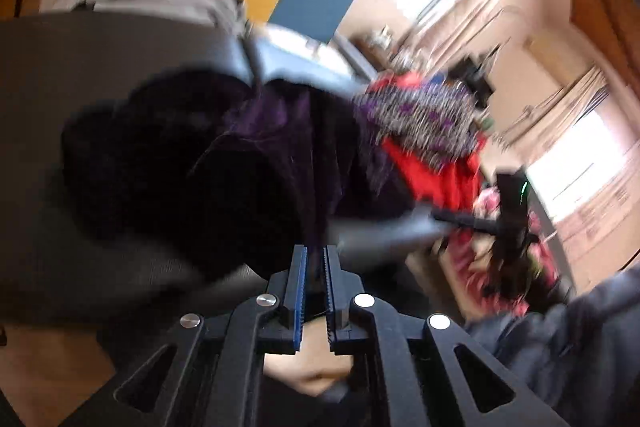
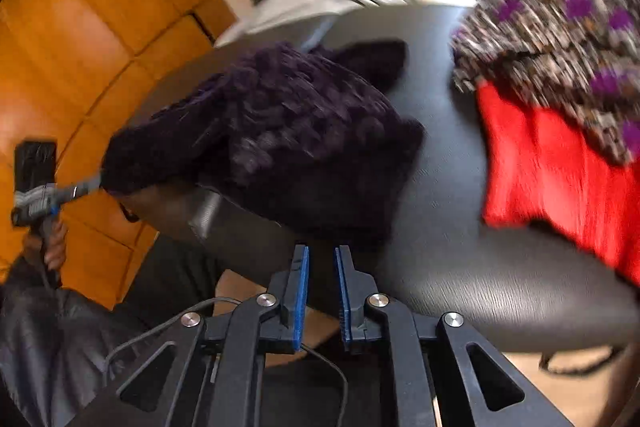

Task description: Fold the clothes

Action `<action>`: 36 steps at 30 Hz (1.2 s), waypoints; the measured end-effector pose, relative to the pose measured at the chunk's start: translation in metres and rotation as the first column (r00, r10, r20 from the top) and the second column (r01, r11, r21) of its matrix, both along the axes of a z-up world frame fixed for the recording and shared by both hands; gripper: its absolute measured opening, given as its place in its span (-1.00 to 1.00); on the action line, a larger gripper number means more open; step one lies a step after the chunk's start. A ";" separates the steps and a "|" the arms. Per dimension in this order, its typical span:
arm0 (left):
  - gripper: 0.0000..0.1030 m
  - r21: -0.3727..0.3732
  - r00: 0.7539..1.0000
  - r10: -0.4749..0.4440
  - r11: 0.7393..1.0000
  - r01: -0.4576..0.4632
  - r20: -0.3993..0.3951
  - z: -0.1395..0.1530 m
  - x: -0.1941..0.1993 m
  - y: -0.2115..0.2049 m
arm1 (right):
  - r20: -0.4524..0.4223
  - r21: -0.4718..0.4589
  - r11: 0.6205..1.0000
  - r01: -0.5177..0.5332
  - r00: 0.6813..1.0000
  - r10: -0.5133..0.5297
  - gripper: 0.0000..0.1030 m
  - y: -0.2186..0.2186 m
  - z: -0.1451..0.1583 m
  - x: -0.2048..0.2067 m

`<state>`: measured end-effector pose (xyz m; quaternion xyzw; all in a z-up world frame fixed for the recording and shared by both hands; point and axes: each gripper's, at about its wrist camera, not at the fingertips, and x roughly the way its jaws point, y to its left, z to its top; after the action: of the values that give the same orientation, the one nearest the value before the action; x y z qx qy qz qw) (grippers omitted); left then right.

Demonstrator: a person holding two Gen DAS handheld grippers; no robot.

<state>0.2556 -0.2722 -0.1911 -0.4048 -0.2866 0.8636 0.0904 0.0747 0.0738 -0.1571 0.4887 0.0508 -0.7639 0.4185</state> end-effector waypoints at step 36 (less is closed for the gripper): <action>-0.79 -0.064 0.973 0.231 0.971 -0.230 0.018 0.013 -0.009 -0.067 | -0.019 0.124 0.907 -0.403 0.912 0.409 -0.70 -0.070 0.020 0.054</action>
<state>0.2467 -0.3391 -0.1783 -0.3824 -0.3063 0.8713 -0.0266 0.1291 0.0038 -0.1375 0.4739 0.2054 -0.6666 0.5375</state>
